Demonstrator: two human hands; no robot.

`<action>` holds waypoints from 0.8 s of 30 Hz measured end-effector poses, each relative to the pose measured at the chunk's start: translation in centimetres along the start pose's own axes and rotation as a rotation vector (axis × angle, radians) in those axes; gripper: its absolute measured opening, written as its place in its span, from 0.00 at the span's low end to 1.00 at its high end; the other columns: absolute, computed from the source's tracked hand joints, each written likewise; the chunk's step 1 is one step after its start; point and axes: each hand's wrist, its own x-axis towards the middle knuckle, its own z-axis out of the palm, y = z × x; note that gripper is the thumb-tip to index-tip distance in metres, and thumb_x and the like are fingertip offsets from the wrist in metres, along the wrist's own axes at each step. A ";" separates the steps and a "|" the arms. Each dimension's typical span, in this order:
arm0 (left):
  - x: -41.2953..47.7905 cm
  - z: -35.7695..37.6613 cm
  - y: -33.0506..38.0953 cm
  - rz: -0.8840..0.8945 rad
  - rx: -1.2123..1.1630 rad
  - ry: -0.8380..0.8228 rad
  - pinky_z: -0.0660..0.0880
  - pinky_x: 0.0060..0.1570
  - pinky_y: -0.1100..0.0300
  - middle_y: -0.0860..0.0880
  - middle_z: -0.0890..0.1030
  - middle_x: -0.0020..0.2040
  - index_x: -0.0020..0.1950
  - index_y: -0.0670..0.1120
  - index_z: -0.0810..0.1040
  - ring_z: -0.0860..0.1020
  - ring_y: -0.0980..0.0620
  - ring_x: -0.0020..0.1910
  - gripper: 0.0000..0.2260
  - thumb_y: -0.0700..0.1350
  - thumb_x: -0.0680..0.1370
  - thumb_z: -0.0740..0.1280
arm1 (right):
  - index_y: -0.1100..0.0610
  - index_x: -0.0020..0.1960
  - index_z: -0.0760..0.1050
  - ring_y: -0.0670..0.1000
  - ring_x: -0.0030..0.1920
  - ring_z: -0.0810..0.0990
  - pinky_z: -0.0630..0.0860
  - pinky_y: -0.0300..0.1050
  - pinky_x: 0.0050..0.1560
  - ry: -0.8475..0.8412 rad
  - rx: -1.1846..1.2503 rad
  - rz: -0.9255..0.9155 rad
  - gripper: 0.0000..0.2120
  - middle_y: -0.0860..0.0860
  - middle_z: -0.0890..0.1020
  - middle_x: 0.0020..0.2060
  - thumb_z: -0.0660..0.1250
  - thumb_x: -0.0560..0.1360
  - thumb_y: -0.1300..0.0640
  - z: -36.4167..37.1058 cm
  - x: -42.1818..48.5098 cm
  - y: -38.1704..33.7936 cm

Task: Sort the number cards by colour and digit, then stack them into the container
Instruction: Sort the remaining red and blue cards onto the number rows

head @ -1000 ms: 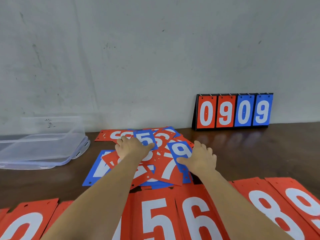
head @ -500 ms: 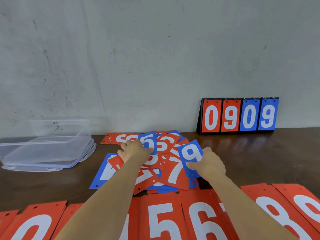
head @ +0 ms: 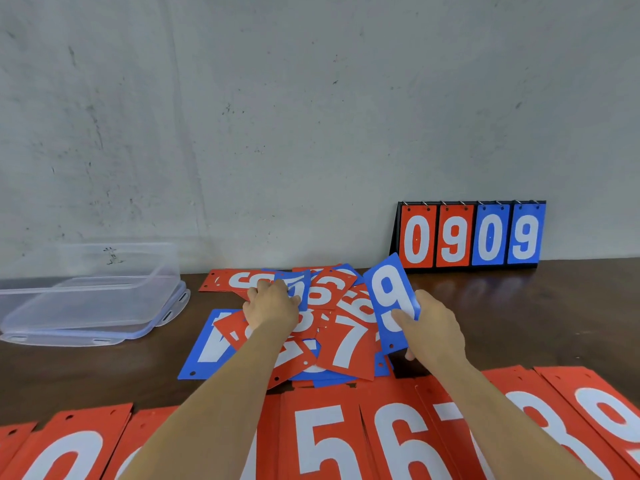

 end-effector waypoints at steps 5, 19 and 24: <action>0.1 0.0 -0.5 0.062 -0.077 0.052 0.75 0.57 0.55 0.43 0.68 0.67 0.68 0.44 0.69 0.72 0.46 0.62 0.18 0.48 0.81 0.64 | 0.54 0.58 0.69 0.53 0.48 0.83 0.83 0.50 0.41 0.015 0.115 -0.001 0.18 0.52 0.80 0.55 0.72 0.74 0.51 -0.5 -0.3 -0.6; 0.3 -3.0 -1.5 -0.139 -0.740 0.211 0.78 0.44 0.55 0.38 0.77 0.62 0.71 0.41 0.66 0.78 0.41 0.58 0.24 0.33 0.77 0.66 | 0.56 0.46 0.77 0.47 0.45 0.83 0.81 0.41 0.39 0.066 0.552 -0.006 0.06 0.49 0.83 0.42 0.73 0.73 0.61 -1.6 -0.5 -2.9; -0.8 -5.0 -1.2 -0.166 -0.919 0.183 0.74 0.43 0.57 0.39 0.78 0.60 0.70 0.39 0.69 0.78 0.41 0.58 0.19 0.37 0.79 0.65 | 0.52 0.44 0.76 0.46 0.44 0.83 0.81 0.39 0.38 0.056 0.700 -0.033 0.05 0.50 0.83 0.43 0.68 0.77 0.60 -2.8 -1.7 -4.0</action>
